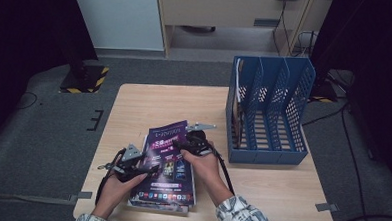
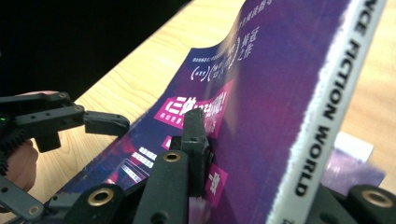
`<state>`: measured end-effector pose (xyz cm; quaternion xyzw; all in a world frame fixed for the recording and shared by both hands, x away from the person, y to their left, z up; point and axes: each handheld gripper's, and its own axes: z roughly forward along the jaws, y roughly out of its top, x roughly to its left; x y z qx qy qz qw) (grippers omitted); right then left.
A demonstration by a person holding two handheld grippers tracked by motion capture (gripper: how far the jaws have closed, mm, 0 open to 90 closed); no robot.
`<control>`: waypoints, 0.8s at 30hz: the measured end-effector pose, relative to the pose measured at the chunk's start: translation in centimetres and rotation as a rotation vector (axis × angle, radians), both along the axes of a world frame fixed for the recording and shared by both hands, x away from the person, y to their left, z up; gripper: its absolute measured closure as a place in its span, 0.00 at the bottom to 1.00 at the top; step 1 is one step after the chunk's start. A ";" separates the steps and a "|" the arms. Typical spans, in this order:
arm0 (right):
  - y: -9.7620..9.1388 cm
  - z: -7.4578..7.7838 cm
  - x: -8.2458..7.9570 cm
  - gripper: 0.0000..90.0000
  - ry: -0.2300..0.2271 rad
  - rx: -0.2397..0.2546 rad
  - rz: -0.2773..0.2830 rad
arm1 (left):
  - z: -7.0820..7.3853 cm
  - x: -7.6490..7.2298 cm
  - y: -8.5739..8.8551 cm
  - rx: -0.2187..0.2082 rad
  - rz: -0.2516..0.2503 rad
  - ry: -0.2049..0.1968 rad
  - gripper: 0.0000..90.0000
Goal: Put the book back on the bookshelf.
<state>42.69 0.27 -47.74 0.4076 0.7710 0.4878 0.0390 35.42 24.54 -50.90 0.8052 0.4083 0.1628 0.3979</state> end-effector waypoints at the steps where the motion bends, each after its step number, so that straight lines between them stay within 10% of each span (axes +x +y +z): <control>1: 0.0 0.6 -0.1 0.87 -0.043 -0.001 0.010 | 0.0 0.0 0.0 -0.001 0.000 -0.001 0.22; 24: 0.1 6.2 -1.9 0.91 -0.338 0.047 0.076 | 0.1 0.1 0.1 -0.100 -0.052 0.041 0.25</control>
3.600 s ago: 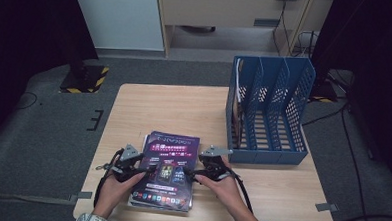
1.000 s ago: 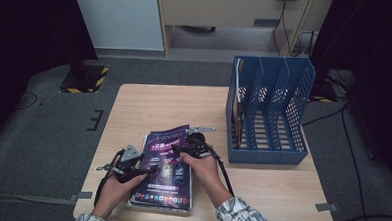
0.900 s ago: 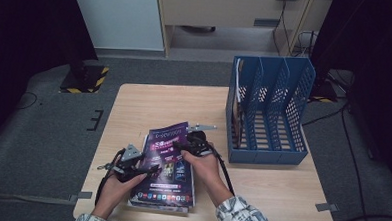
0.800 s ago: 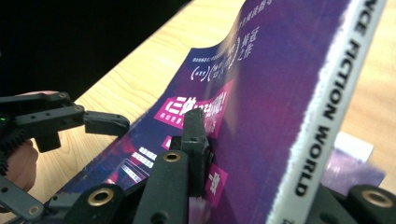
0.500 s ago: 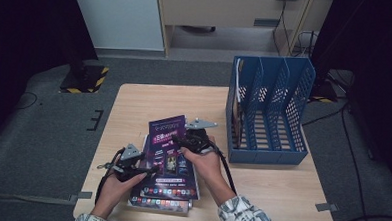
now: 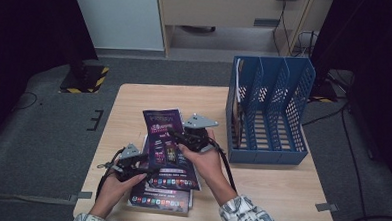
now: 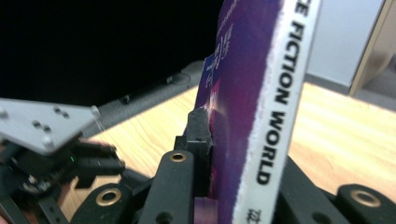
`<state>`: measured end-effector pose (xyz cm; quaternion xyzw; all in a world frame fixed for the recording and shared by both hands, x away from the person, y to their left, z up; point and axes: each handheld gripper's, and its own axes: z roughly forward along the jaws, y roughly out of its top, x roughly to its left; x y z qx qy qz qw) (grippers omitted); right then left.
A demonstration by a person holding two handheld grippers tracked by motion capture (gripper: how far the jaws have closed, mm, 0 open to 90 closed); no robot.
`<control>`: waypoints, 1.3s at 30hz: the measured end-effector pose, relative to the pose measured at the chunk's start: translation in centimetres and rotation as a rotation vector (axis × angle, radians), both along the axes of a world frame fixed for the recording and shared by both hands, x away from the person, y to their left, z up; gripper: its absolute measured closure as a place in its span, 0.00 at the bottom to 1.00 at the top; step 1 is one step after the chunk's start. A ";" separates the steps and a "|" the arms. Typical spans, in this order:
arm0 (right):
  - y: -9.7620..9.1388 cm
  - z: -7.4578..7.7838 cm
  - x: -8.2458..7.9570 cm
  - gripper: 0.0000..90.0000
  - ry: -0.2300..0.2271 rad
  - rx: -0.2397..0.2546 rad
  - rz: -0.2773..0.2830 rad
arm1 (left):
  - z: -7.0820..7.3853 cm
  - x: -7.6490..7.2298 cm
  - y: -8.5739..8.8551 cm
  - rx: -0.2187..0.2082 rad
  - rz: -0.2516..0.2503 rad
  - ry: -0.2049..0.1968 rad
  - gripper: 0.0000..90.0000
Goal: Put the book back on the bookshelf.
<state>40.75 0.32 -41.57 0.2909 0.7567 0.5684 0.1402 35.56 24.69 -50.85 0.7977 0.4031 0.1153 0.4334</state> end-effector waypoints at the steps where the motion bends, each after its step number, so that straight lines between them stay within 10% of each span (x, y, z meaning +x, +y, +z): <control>1: 0.0 0.4 -0.1 0.91 -0.017 0.012 0.002 | 0.0 0.0 -0.1 -0.006 -0.014 0.007 0.25; 15: -0.1 2.0 -0.4 0.91 -0.086 0.044 0.032 | -0.2 0.3 -0.4 -0.019 -0.063 0.031 0.41; 21: -0.1 2.0 -0.5 0.91 -0.103 0.032 0.031 | 0.0 0.8 0.4 -0.089 -0.031 0.059 0.61; 39: -0.6 1.9 -0.3 0.92 -0.106 0.001 0.029 | 0.7 0.7 0.7 -0.082 -0.001 0.043 0.78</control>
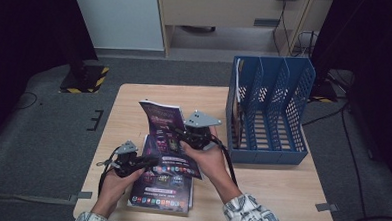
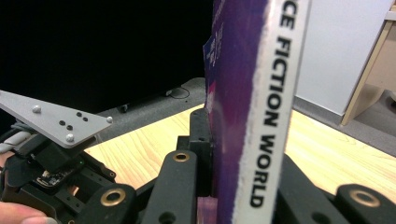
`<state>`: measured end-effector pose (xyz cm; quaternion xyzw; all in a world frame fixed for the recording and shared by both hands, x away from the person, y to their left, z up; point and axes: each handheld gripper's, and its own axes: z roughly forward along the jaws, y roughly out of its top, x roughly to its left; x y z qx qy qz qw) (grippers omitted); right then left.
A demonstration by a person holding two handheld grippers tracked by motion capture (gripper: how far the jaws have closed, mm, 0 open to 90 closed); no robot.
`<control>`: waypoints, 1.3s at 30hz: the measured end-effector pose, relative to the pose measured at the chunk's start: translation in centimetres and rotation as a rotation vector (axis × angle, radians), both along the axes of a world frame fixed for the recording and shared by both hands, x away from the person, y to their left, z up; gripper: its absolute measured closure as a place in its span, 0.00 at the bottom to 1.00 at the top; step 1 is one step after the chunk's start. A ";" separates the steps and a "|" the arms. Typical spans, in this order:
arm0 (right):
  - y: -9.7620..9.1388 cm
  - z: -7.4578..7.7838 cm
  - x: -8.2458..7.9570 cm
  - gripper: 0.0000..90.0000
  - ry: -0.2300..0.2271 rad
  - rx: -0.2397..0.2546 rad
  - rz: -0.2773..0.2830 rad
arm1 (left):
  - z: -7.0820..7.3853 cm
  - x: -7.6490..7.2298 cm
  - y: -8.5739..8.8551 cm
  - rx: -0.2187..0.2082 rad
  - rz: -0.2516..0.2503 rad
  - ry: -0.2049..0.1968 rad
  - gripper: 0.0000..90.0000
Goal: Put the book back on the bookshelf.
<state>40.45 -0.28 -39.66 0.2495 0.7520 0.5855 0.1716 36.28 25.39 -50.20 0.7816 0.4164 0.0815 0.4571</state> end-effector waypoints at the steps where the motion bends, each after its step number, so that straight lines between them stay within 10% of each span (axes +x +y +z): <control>1: -0.1 0.0 0.0 0.92 0.001 -0.001 0.002 | 0.0 0.0 0.0 0.000 0.001 0.000 0.79; 39: -1.2 0.1 0.3 0.75 -0.022 0.006 0.085 | 1.2 -0.4 0.7 0.048 0.047 -0.103 0.88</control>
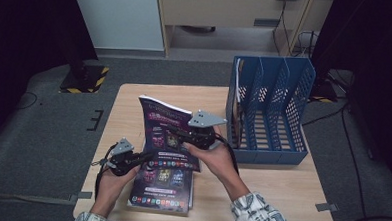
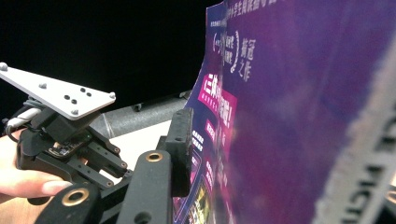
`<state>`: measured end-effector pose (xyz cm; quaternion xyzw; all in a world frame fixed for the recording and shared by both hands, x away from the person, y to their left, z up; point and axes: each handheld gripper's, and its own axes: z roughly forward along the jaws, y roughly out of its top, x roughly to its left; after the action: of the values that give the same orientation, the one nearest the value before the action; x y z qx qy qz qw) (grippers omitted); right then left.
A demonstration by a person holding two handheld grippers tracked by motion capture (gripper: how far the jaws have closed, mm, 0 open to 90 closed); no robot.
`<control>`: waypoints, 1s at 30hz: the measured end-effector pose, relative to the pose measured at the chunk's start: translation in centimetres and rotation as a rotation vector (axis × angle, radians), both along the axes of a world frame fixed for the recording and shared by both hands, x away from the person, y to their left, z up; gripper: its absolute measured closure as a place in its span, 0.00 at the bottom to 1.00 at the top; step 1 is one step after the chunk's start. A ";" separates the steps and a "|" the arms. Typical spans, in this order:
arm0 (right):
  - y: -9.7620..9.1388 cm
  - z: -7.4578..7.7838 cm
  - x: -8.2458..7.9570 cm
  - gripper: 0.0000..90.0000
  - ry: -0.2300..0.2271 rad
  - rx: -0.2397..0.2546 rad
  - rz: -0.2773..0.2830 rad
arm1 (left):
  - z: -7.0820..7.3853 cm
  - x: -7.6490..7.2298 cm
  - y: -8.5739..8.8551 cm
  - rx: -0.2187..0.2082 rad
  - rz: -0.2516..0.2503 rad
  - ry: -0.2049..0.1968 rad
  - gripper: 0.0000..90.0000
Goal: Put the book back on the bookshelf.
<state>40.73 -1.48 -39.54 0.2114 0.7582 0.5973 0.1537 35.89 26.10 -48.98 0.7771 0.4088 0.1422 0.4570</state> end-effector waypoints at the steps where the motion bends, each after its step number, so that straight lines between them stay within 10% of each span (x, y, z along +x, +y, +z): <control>1: 0.0 0.0 0.0 0.75 0.000 0.002 0.004 | 0.0 0.0 0.0 0.003 -0.001 -0.005 0.88; 30: -0.1 0.5 0.2 0.92 -0.011 0.071 0.031 | 0.4 -0.3 0.2 0.022 0.014 -0.046 0.88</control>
<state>40.94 -1.61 -39.03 0.2019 0.7387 0.6275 0.1411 35.64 26.31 -48.62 0.7756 0.4018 0.1677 0.4569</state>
